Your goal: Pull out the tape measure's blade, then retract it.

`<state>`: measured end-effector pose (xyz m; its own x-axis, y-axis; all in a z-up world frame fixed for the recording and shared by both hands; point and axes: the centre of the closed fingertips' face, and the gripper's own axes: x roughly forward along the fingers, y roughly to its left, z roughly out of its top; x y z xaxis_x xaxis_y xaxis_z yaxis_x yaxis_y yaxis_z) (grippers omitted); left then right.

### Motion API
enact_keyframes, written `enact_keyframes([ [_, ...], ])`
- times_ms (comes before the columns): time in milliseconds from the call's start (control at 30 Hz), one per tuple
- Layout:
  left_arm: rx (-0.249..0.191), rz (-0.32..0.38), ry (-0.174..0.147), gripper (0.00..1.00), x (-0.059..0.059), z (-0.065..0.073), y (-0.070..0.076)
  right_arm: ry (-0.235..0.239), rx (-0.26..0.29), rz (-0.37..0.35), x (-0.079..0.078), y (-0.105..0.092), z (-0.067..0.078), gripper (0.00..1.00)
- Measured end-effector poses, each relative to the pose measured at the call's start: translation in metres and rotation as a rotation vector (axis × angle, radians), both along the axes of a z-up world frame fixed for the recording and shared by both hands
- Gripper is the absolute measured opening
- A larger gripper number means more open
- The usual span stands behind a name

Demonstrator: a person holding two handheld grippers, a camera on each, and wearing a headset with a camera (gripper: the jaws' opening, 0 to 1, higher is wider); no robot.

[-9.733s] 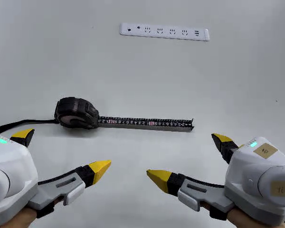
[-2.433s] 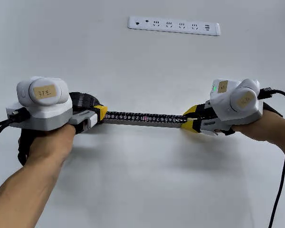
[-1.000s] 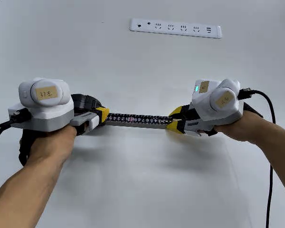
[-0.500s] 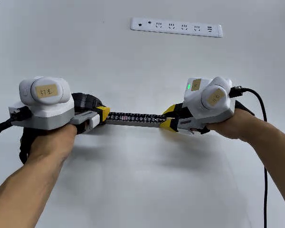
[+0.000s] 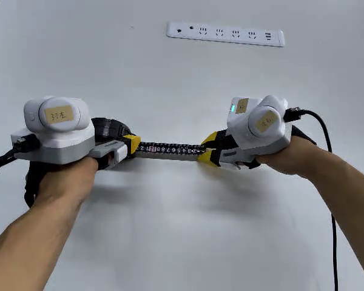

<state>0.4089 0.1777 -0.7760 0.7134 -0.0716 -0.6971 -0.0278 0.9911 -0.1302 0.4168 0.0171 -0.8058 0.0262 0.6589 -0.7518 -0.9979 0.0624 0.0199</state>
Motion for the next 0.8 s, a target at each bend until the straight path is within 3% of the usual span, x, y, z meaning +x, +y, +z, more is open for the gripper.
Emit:
enact_keyframes([
  [800, -0.007, -0.003, 0.004, 0.58, -0.001, 0.001, -0.001, 0.006, 0.019, 0.029, -0.004, 0.034, -0.001, 0.1],
])
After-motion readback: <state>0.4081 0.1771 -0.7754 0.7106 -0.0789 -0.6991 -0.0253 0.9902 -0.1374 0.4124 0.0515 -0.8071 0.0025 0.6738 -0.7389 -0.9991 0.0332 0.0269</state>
